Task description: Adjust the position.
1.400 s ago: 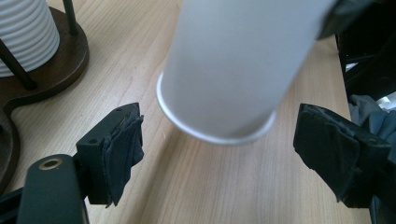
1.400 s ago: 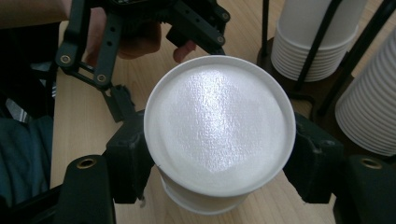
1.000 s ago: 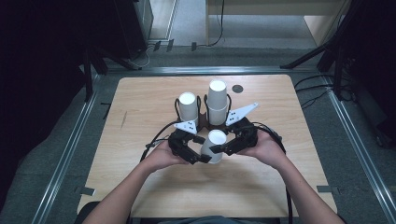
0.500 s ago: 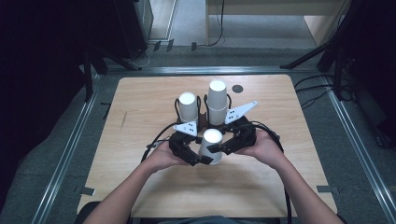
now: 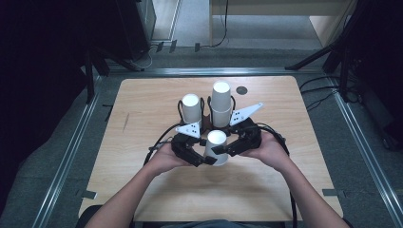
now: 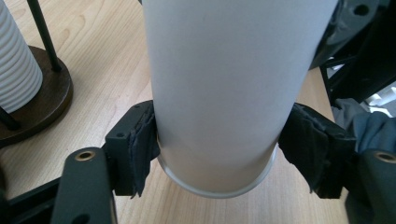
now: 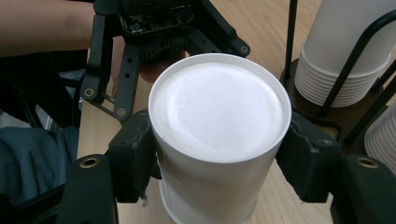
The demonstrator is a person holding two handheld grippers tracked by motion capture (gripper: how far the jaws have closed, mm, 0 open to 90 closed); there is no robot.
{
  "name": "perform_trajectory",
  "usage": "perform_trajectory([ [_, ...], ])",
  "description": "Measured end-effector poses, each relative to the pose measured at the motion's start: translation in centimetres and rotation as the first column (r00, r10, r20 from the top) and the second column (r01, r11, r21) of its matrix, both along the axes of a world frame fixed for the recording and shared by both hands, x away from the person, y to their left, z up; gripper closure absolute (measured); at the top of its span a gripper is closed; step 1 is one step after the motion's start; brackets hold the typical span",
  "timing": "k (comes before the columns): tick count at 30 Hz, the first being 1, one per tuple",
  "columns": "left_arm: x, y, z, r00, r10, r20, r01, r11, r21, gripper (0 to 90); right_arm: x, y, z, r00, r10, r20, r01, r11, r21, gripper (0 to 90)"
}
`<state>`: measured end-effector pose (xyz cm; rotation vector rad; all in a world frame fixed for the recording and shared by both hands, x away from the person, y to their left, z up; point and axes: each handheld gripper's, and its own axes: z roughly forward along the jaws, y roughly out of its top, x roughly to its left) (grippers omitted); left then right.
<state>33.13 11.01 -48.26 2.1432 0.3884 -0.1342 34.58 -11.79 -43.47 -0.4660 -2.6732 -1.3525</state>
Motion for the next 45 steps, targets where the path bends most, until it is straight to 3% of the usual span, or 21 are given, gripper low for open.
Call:
perform_trajectory([
  [7,0.2,-0.1,0.2,0.9998,-0.014,-0.011,0.015,0.9995,0.029,35.2,0.1,0.0,-0.1,1.0,0.003,0.002,-0.003,1.0,-0.006,34.0],
  [29,0.2,-0.1,0.2,0.9997,-0.015,-0.02,0.016,0.9988,0.047,38.4,0.1,-0.1,-0.4,1.0,0.003,-0.007,-0.003,1.0,0.001,33.7],
  [31,0.2,0.0,0.2,0.9997,-0.013,-0.019,0.014,0.9985,0.053,38.3,0.1,-0.1,-0.5,1.0,-0.002,-0.008,0.002,1.0,0.005,32.3],
  [34,0.3,0.2,0.2,0.9995,-0.012,-0.03,0.013,0.9982,0.059,38.1,0.1,-0.2,-0.4,0.9996,-0.026,0.008,0.026,0.9995,0.017,21.5],
  [37,0.5,0.6,0.4,0.9991,-0.008,-0.043,0.01,0.9983,0.057,37.9,0.1,-0.6,-0.3,0.9995,-0.03,0.004,0.03,0.9992,0.027,21.0],
  [41,0.7,0.9,0.7,0.9995,0.002,-0.033,0.001,0.9956,0.094,37.6,0.1,-1.2,-0.4,0.9992,-0.038,0.009,0.038,0.9992,0.012,21.5],
  [43,0.7,1.1,1.3,1.0,0.002,-0.004,-0.002,0.9916,0.13,37.6,0.0,-1.7,-0.9,0.9992,-0.039,0.01,0.039,0.9992,-0.008,23.0],
  [45,0.8,1.1,1.7,1.0,-0.001,-0.004,0.002,0.9863,0.165,37.6,-0.1,-1.8,-1.2,0.9991,-0.032,0.026,0.033,0.999,-0.029,23.6],
])
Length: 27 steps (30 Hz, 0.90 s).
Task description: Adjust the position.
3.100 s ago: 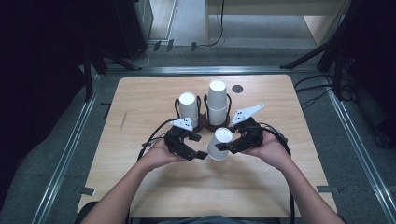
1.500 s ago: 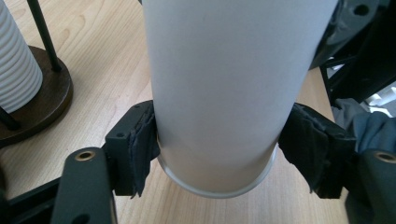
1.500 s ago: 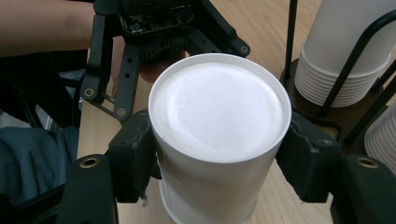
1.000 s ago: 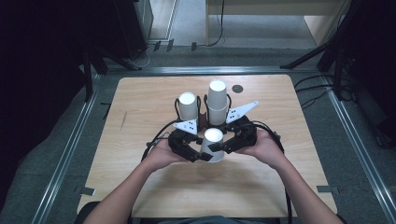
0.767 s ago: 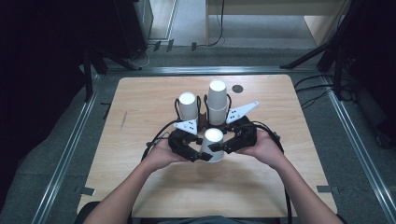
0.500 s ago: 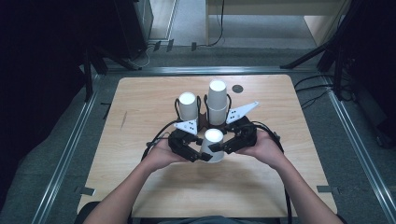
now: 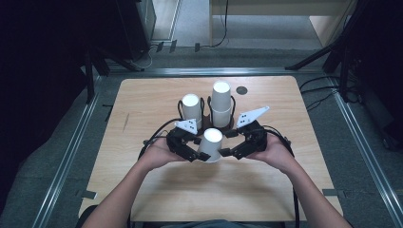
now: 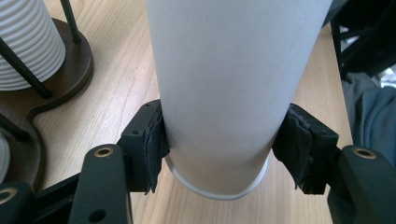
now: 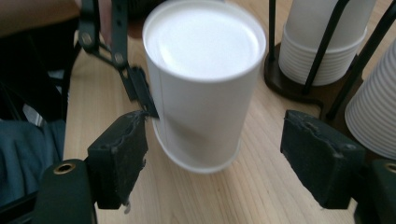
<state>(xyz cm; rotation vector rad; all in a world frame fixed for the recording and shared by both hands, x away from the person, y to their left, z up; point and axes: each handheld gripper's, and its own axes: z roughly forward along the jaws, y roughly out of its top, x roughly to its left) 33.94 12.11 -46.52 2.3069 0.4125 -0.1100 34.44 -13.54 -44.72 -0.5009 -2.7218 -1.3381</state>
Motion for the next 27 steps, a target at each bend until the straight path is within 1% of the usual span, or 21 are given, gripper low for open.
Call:
perform_trajectory([
  [1,0.0,0.0,0.2,1.0,0.002,0.008,-0.002,0.9999,0.013,37.6,-0.1,0.0,-0.1,1.0,0.002,0.002,-0.002,1.0,-0.006,23.8],
  [3,0.2,0.0,0.6,0.9998,-0.012,0.015,0.011,0.9996,0.027,37.5,0.0,0.0,-0.4,1.0,0.006,0.005,-0.006,0.9999,-0.014,24.1],
  [5,0.4,0.0,0.8,0.9997,-0.018,0.014,0.017,0.9984,0.055,37.4,0.0,0.1,-0.5,0.9999,0.007,0.008,-0.006,0.9998,-0.017,24.3],
  [6,0.6,0.1,1.0,0.9996,-0.024,0.015,0.023,0.9973,0.07,37.4,0.1,0.1,-0.6,0.9999,0.006,0.01,-0.005,0.9998,-0.017,24.5],
  [9,1.2,0.0,1.8,0.9997,-0.019,0.013,0.018,0.9952,0.096,37.4,0.4,0.1,-0.7,1.0,-0.003,0.009,0.003,1.0,-0.007,25.1],
  [10,1.4,0.0,2.2,0.9995,-0.018,0.026,0.015,0.9942,0.106,37.4,0.5,0.1,-0.7,0.9999,-0.004,0.011,0.004,1.0,-0.005,25.1],
  [12,1.8,-0.1,2.9,0.9996,-0.024,0.015,0.022,0.9922,0.123,37.4,0.6,0.1,-0.8,0.9998,-0.009,0.019,0.009,0.9999,-0.005,25.3],
  [14,2.2,-0.2,3.3,0.9995,-0.03,0.006,0.029,0.9898,0.14,37.4,0.6,0.0,-0.9,0.9997,-0.012,0.021,0.012,0.9999,-0.01,25.4],
  [15,2.3,-0.3,3.4,0.9995,-0.03,0.01,0.028,0.9879,0.153,37.4,0.6,0.0,-0.9,0.9996,-0.011,0.026,0.012,0.9998,-0.013,25.5],
  [16,2.4,-0.4,3.4,0.9996,-0.03,-0.001,0.03,0.9867,0.16,37.4,0.7,0.0,-1.0,0.9996,-0.012,0.026,0.012,0.9998,-0.013,25.6],
  [17,2.5,-0.4,3.4,0.9994,-0.033,-0.004,0.034,0.9851,0.168,37.4,0.7,-0.1,-1.0,0.9996,-0.013,0.026,0.013,0.9998,-0.012,25.7],
  [19,2.5,-0.4,3.4,0.9993,-0.036,-0.008,0.037,0.984,0.174,37.4,0.7,-0.1,-1.0,0.9995,-0.015,0.029,0.015,0.9998,-0.01,25.7],
  [20,2.6,-0.5,3.0,0.999,-0.038,-0.024,0.041,0.985,0.168,37.4,0.8,-0.1,-1.0,0.9994,-0.015,0.03,0.015,0.9999,-0.003,25.9],
  [21,2.6,-0.7,2.8,0.9985,-0.042,-0.035,0.048,0.9812,0.187,37.4,0.8,-0.1,-1.0,0.9994,-0.012,0.031,0.012,0.9999,-0.003,25.9],
  [22,2.5,-0.9,2.5,0.9984,-0.05,-0.026,0.054,0.9755,0.213,37.4,0.8,-0.1,-1.0,0.9995,-0.009,0.032,0.009,1.0,-0.001,25.9],
  [23,2.5,-1.0,2.3,0.9978,-0.058,-0.031,0.064,0.9702,0.234,37.3,0.8,0.0,-1.0,0.9994,-0.006,0.033,0.006,1.0,0.001,25.9],
  [24,2.4,-1.2,2.0,0.9972,-0.065,-0.037,0.072,0.9675,0.242,36.9,0.8,0.0,-1.1,0.9995,-0.002,0.033,0.002,1.0,-0.001,25.9],
  [25,2.4,-1.3,1.8,0.996,-0.083,-0.034,0.089,0.9673,0.238,36.5,0.8,0.1,-1.1,0.9995,0.003,0.032,-0.003,1.0,-0.001,25.9],
  [26,2.3,-1.4,1.6,0.9953,-0.089,-0.037,0.096,0.969,0.228,36.3,0.8,0.1,-1.2,0.9994,0.008,0.034,-0.008,1.0,-0.003,25.9],
  [27,2.3,-1.4,1.6,0.9953,-0.089,-0.037,0.096,0.969,0.228,36.3,0.7,0.2,-1.2,0.9993,0.015,0.034,-0.014,0.9999,-0.004,25.9],
])
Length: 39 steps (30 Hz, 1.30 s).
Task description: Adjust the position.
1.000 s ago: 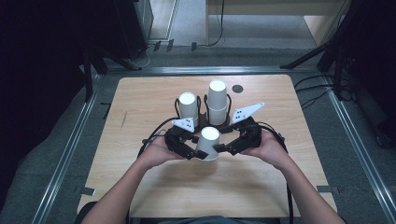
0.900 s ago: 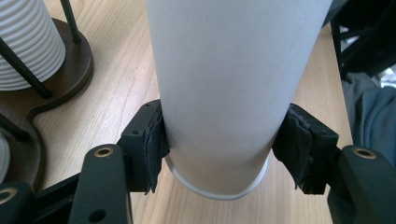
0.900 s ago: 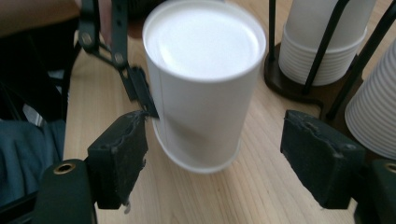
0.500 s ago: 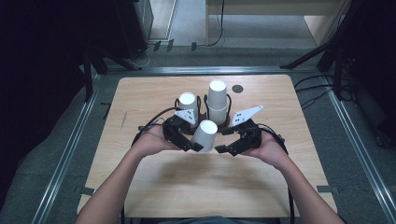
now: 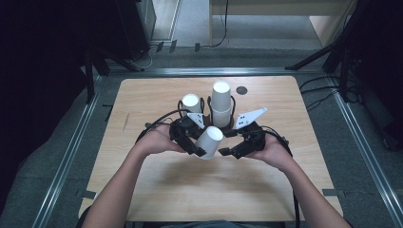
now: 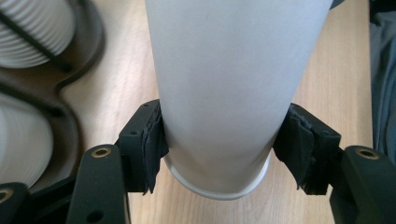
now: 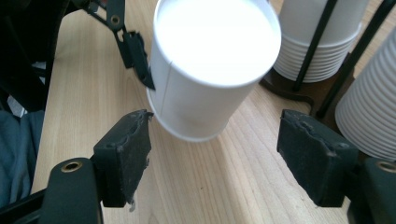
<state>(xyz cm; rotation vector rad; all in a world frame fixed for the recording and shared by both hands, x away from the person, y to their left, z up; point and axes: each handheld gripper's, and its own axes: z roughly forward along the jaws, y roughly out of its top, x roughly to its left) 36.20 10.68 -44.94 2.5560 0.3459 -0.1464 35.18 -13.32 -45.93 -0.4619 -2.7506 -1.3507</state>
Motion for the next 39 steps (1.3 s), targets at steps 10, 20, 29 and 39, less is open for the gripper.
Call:
perform_trajectory([
  [10,-0.6,-1.3,-1.0,0.9969,-0.077,-0.016,0.078,0.9956,0.052,36.1,-0.4,1.3,0.1,0.9971,0.076,0.0,-0.076,0.9966,-0.031,25.9],
  [20,-1.2,-1.7,-1.3,0.9934,-0.113,0.019,0.112,0.9913,0.07,35.1,-0.2,2.4,0.0,0.9926,0.118,-0.027,-0.12,0.9907,-0.065,34.4],
  [29,-1.3,-0.9,-1.2,0.9988,-0.033,0.036,0.035,0.9988,-0.036,21.0,-0.4,2.0,0.7,0.9933,0.115,-0.005,-0.115,0.9904,-0.077,35.1],
  [39,-1.5,0.3,-1.4,0.9992,0.036,0.015,-0.033,0.9882,-0.15,12.4,-0.2,1.0,0.9,0.9974,0.072,-0.008,-0.072,0.9973,-0.016,34.6],
])
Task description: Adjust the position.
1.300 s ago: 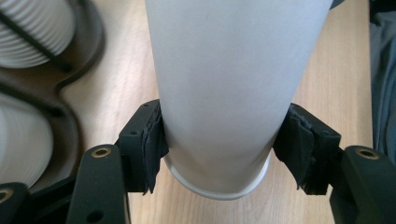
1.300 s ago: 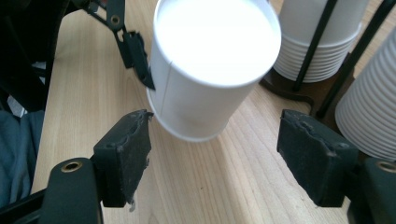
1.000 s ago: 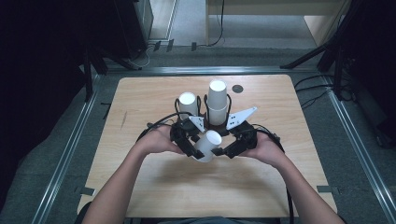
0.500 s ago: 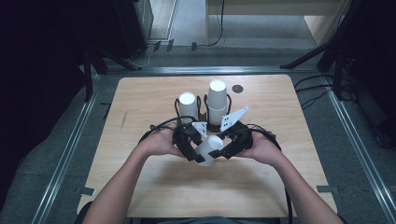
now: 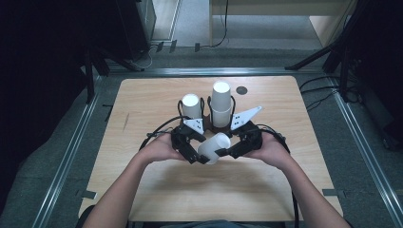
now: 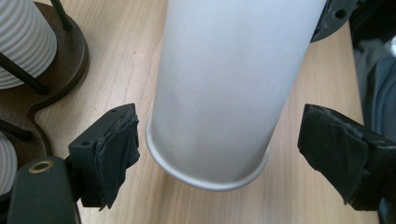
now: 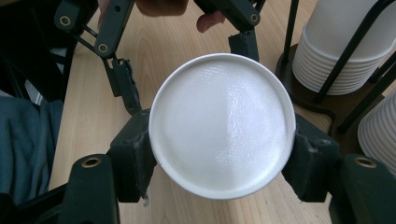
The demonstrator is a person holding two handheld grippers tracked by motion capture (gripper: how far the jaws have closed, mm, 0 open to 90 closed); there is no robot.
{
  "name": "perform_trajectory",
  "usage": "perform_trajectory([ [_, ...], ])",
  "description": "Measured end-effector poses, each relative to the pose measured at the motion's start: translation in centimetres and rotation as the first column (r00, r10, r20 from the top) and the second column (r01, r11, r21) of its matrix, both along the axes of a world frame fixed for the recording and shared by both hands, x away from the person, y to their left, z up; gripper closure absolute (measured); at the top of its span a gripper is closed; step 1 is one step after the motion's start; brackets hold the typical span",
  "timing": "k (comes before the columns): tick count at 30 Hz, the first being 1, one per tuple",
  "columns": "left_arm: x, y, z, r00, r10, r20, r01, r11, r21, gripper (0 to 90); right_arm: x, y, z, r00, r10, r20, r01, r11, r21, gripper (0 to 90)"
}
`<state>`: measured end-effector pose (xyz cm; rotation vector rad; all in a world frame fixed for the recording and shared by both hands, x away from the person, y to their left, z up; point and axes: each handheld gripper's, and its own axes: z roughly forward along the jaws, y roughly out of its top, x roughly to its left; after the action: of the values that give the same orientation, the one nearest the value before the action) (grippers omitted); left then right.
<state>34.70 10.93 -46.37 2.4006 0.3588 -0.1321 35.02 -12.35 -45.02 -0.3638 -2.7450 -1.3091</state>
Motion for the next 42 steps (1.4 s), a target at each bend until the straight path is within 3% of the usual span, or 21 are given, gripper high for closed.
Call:
perform_trajectory([
  [7,-0.2,-0.1,-0.2,0.9999,0.012,-0.007,-0.013,0.9998,-0.013,10.1,-0.1,-0.3,-0.2,0.9999,-0.015,0.001,0.015,0.9998,0.009,34.5],
  [17,-0.3,-0.3,-0.8,0.999,0.044,-0.012,-0.045,0.9964,-0.072,9.7,-0.3,-0.6,-0.2,0.9996,-0.029,0.0,0.029,0.9989,0.037,34.4],
  [28,-0.5,-0.9,-1.3,0.9996,0.028,0.011,-0.027,0.9967,-0.076,9.9,-0.4,-0.3,0.2,0.9997,-0.024,-0.005,0.025,0.9968,0.076,34.4],
  [33,-0.5,-0.7,-1.2,0.9991,0.023,0.037,-0.019,0.9947,-0.1,21.5,-0.3,-0.6,0.5,0.999,-0.027,-0.036,0.031,0.9931,0.113,34.5],
  [38,-0.6,-0.6,-1.1,0.9983,0.024,0.054,-0.019,0.9955,-0.092,24.5,-0.3,-0.7,0.5,0.999,-0.03,-0.032,0.033,0.9931,0.112,34.9],
  [42,-0.4,-0.6,-1.0,0.9996,0.007,0.026,-0.005,0.9966,-0.082,28.8,-0.2,-0.8,0.5,0.9988,-0.031,-0.039,0.035,0.9933,0.11,35.1],
])
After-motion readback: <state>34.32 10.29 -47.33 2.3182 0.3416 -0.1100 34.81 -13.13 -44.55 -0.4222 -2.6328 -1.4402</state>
